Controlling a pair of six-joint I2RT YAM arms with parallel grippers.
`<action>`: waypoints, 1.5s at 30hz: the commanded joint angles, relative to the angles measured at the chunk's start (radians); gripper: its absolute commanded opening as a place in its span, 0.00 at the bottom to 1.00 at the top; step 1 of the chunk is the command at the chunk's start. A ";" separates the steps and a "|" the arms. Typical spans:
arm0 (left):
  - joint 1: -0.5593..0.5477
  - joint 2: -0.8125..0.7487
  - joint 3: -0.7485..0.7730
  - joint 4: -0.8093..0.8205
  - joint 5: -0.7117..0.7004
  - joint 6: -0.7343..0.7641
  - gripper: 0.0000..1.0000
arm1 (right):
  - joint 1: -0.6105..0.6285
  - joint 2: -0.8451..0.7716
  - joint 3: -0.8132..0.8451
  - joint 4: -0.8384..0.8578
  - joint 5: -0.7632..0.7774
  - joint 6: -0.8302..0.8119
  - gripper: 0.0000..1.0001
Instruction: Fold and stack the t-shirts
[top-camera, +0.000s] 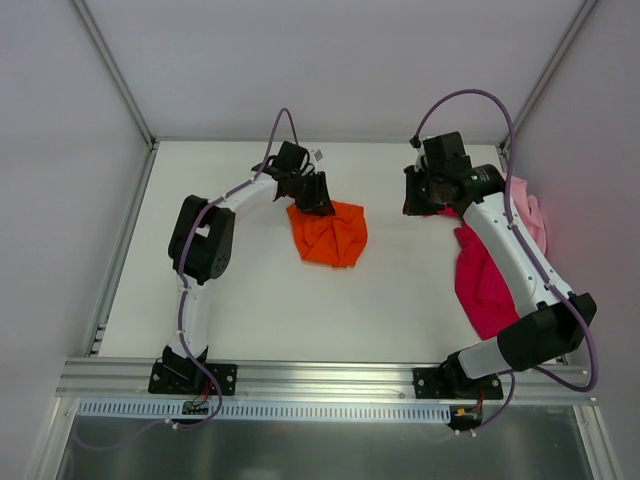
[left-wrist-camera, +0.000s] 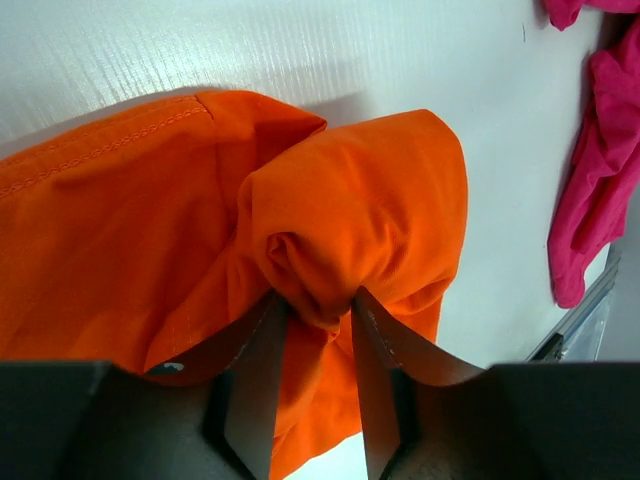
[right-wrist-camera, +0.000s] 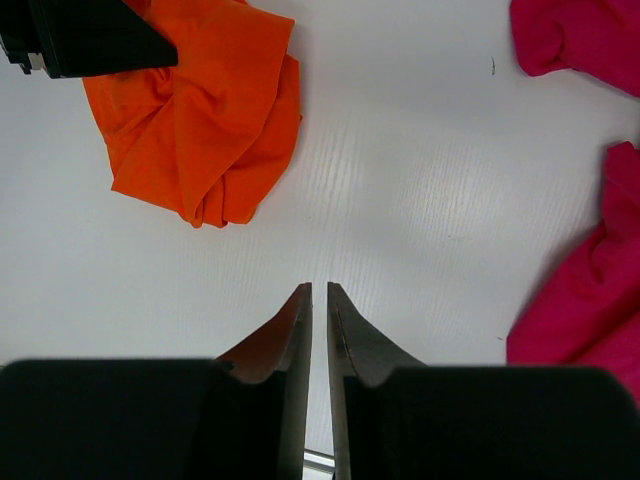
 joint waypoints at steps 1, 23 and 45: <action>-0.009 0.012 0.033 -0.007 0.015 0.017 0.30 | -0.004 -0.010 -0.003 0.000 -0.001 -0.013 0.14; -0.005 -0.330 -0.248 0.113 -0.149 -0.098 0.00 | -0.004 -0.015 -0.075 0.054 -0.081 0.003 0.13; -0.009 -0.603 -0.636 0.208 -0.389 -0.313 0.00 | 0.011 -0.015 -0.086 0.040 -0.089 0.010 0.11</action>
